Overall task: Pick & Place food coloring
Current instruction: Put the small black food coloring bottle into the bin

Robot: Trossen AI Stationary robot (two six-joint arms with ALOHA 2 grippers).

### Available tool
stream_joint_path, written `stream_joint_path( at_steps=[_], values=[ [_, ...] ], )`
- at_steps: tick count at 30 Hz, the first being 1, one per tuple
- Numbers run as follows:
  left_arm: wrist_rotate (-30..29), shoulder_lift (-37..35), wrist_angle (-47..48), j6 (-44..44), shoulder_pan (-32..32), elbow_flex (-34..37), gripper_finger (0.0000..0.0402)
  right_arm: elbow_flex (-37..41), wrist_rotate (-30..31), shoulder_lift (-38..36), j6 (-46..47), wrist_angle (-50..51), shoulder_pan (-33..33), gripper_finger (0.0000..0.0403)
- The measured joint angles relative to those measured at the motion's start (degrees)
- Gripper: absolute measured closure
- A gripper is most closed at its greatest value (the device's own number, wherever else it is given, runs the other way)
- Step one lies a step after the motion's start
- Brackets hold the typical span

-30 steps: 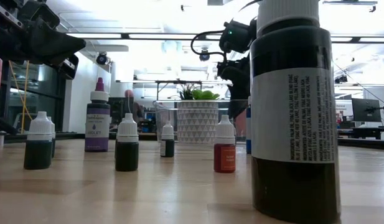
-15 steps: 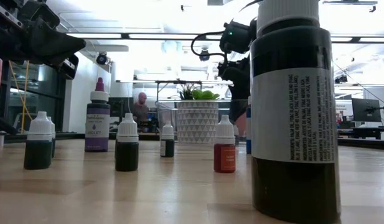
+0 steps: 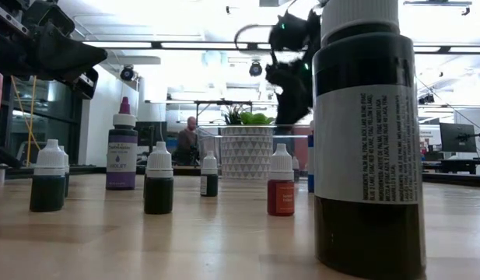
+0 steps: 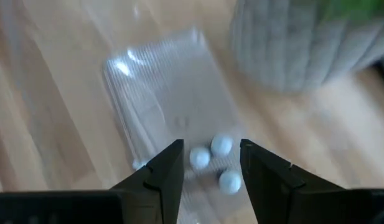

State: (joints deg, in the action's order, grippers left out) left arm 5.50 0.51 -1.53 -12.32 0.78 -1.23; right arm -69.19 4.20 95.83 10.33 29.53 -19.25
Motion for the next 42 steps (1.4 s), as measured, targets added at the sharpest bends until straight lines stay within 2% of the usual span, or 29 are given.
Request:
stream_joint_path(
  at_steps=[5, 7, 9, 16, 19, 23, 28, 36, 42],
  values=[
    [0.0, -0.01, 0.01, 0.0, -0.02, 0.01, 0.0401, -10.08, 1.12, -0.08, -3.92, 5.88, 1.12, 0.0255],
    [0.0, 0.0, 0.01, 0.0, -0.02, 0.02, 0.0401, -13.71, -0.82, -0.08, -5.74, 7.75, 2.35, 0.0255],
    [0.0, -0.01, 0.0, 0.0, -0.02, 0.01, 0.0401, -16.83, -5.48, 0.23, -8.43, 9.69, 3.84, 0.0256],
    [0.0, -0.01, -0.01, 0.0, -0.02, 0.02, 0.0401, -20.96, -31.03, 3.06, -22.96, 12.78, 8.09, 0.0254],
    [0.0, -0.02, 0.0, 0.0, -0.01, 0.01, 0.0401, -20.98, -35.82, 5.8, -28.35, 13.13, 9.94, 0.0253],
    [0.0, -0.01, -0.01, 0.0, -0.02, 0.02, 0.0401, -20.89, -35.75, 9.87, -35.69, 12.71, 12.87, 0.0253],
    [0.0, -0.01, -0.01, 0.0, -0.01, 0.01, 0.0401, -20.91, -35.04, 14.11, -38.31, 11.68, 16.85, 0.0253],
    [0.0, -0.02, 0.0, 0.0, -0.01, 0.01, 0.0401, -20.91, -29.63, 17.76, -42.69, 11.2, 20.88, 0.0253],
    [0.0, -0.01, 0.01, 0.0, -0.02, 0.01, 0.0401, -20.91, -20.76, 19.7, -51.46, 8.62, 23.7, 0.0245]
  ],
)
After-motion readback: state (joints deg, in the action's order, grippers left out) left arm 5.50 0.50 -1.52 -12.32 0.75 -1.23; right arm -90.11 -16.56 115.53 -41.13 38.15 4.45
